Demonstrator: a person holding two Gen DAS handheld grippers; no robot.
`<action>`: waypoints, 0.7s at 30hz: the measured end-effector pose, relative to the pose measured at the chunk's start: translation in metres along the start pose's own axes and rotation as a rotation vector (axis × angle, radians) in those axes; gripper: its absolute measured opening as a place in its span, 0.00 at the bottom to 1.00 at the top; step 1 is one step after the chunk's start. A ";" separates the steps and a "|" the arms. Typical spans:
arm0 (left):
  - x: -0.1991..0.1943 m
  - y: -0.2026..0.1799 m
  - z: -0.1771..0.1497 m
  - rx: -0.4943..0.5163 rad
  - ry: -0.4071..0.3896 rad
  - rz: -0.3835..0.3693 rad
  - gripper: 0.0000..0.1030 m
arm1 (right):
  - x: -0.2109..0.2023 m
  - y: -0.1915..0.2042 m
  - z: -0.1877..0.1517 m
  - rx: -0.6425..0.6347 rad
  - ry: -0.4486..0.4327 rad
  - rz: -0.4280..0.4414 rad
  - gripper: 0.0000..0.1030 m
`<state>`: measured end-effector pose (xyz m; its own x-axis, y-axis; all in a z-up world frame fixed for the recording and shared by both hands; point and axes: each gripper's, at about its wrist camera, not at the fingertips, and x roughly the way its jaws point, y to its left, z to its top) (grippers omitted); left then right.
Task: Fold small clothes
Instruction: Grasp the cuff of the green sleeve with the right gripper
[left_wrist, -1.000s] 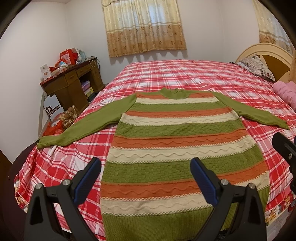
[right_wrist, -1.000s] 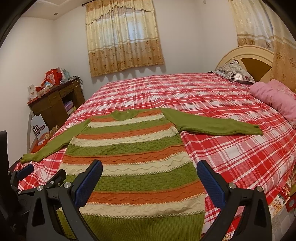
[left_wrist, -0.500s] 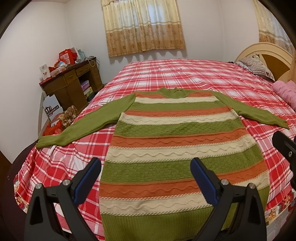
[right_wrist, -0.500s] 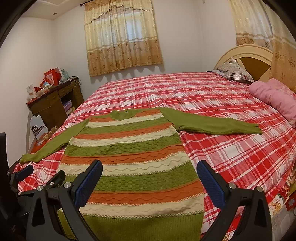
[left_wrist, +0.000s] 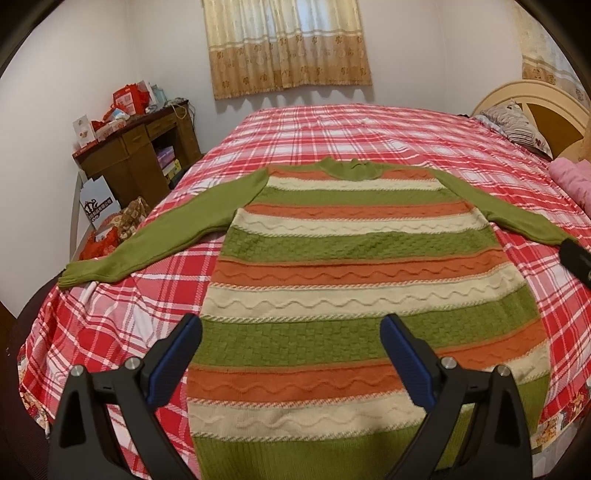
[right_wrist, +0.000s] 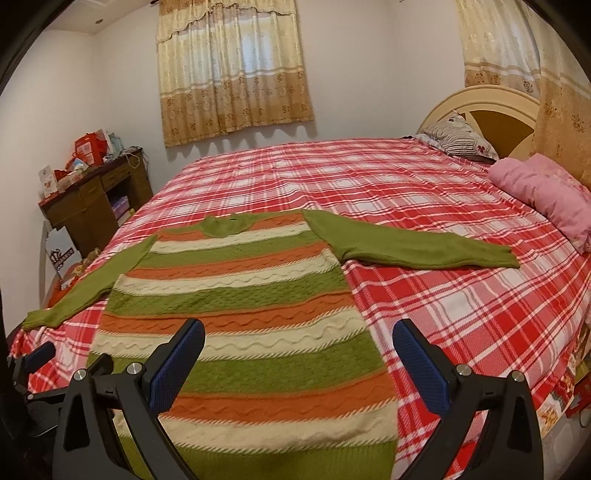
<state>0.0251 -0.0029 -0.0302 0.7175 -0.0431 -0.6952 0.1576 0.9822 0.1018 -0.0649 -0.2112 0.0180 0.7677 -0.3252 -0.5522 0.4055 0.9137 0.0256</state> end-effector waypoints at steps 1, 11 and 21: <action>0.004 0.001 0.001 -0.002 0.004 0.003 0.96 | 0.004 -0.001 0.003 -0.004 0.000 -0.017 0.99; 0.048 0.015 0.024 -0.020 0.048 0.087 0.96 | 0.053 -0.019 0.040 0.036 0.036 -0.090 0.99; 0.093 0.023 0.060 -0.027 0.003 0.163 0.96 | 0.092 -0.048 0.069 0.058 0.060 -0.163 0.99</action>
<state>0.1366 0.0051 -0.0495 0.7302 0.1179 -0.6730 0.0212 0.9806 0.1947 0.0209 -0.3021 0.0237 0.6588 -0.4514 -0.6018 0.5516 0.8338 -0.0215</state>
